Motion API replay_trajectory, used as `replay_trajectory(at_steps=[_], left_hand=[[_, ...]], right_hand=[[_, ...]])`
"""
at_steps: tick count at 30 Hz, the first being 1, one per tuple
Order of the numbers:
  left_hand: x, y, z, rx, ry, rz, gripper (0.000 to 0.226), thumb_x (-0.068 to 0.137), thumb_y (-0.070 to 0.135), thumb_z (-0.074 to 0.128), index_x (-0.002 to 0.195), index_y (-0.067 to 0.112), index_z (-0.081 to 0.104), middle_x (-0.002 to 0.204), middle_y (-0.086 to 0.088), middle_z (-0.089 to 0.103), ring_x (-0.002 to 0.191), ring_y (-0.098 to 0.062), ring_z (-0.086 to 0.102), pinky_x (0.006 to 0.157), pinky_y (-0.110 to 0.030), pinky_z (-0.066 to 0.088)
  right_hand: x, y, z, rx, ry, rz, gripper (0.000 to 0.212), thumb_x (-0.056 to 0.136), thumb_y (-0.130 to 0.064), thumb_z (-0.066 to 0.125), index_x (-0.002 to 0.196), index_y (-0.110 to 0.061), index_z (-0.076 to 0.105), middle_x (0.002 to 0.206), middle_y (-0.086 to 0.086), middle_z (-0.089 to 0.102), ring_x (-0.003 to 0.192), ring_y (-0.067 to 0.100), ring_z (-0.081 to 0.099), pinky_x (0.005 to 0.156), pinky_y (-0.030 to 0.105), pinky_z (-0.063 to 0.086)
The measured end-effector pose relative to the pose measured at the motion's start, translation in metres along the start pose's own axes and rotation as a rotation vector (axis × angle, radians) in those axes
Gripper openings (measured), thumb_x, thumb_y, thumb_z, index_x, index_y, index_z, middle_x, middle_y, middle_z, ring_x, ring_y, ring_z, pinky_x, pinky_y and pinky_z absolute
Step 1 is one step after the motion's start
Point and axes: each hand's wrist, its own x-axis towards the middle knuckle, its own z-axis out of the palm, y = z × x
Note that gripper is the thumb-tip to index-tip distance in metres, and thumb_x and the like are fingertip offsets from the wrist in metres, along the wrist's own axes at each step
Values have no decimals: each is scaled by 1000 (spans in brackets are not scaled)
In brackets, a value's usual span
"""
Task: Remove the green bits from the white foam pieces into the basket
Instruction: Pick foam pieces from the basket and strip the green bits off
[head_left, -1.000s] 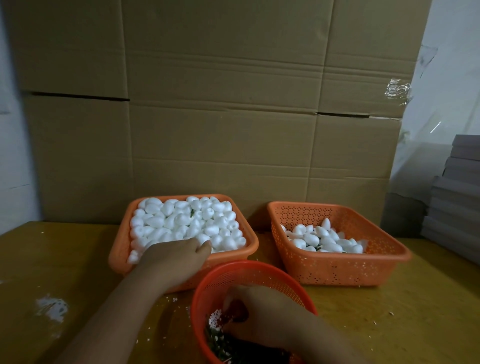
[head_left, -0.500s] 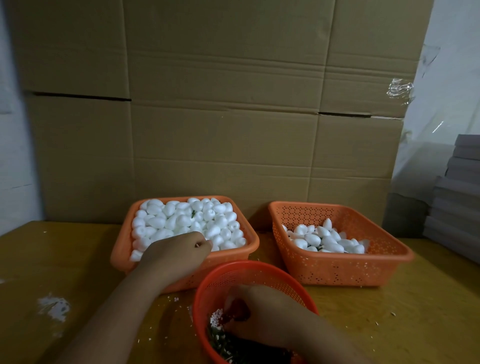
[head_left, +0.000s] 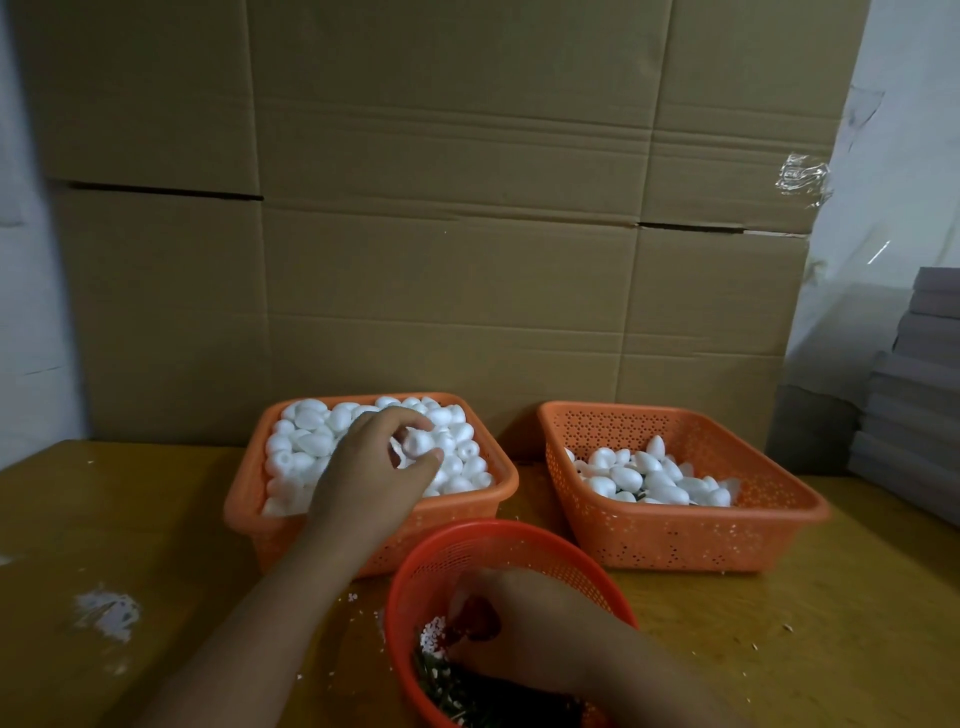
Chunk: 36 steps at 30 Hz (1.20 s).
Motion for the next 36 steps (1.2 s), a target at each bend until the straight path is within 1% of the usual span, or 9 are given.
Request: replay_trajectory(at_steps=[4, 6, 10, 14, 20, 24, 27, 32, 36], left_hand=[[-16, 20, 22, -193, -61, 51, 3, 91, 34, 63, 90, 38, 63, 79, 17, 64, 67, 2, 58, 65, -17, 44], [-27, 25, 32, -284, -139, 60, 11, 97, 32, 56, 91, 37, 64, 72, 18, 65, 63, 4, 58, 67, -20, 45], [-40, 22, 42, -140, -224, 193, 18, 100, 31, 50, 102, 39, 67, 90, 29, 62, 79, 7, 60, 74, -15, 44], [-39, 20, 43, -128, -238, 180, 15, 94, 33, 60, 93, 48, 62, 99, 28, 62, 95, 5, 60, 82, -21, 48], [-40, 16, 46, -115, -291, 155, 19, 93, 34, 62, 99, 50, 54, 96, 22, 66, 87, 4, 64, 83, -29, 53], [-41, 19, 46, -106, -283, 191, 18, 101, 34, 45, 103, 48, 56, 92, 19, 68, 75, 3, 66, 78, -31, 55], [-42, 20, 46, -51, -278, 223, 5, 97, 45, 46, 95, 44, 50, 80, 19, 67, 67, 3, 64, 69, -22, 51], [-41, 20, 43, -62, -145, 245, 21, 84, 58, 55, 84, 38, 50, 70, 23, 56, 59, -1, 54, 57, -11, 38], [-38, 20, 41, -129, -63, 226, 36, 81, 72, 49, 88, 38, 59, 69, 16, 61, 62, -6, 57, 56, -14, 40]], right_hand=[[-1, -1, 0, -8, 11, -18, 27, 85, -37, 67, 110, -28, 63, 112, -9, 64, 101, 8, 58, 89, 26, 47], [0, -2, 0, -6, 16, -26, 28, 85, -35, 68, 111, -25, 63, 111, -6, 66, 102, 11, 60, 90, 28, 47], [0, -4, 1, -36, 0, -56, 36, 89, -33, 63, 123, -19, 61, 117, 1, 67, 105, 18, 61, 92, 35, 48], [0, -5, 2, -40, 0, -68, 35, 91, -33, 60, 123, -18, 62, 117, 3, 67, 105, 19, 62, 92, 34, 48], [0, -6, 1, -35, -21, -61, 35, 93, -30, 58, 124, -15, 62, 118, 6, 66, 105, 20, 61, 91, 34, 48], [1, -6, -1, -32, -30, -48, 36, 93, -31, 59, 126, -15, 61, 119, 5, 66, 105, 20, 61, 93, 35, 49], [0, -6, 0, -48, -38, -40, 38, 94, -33, 59, 127, -14, 60, 119, 9, 65, 106, 22, 61, 93, 39, 49], [0, -5, 0, -22, -22, -38, 36, 92, -32, 61, 125, -18, 59, 115, 4, 67, 102, 20, 63, 90, 34, 50], [0, -3, 1, 8, -25, -19, 29, 89, -33, 64, 116, -22, 63, 114, -2, 68, 103, 16, 62, 93, 34, 49]])
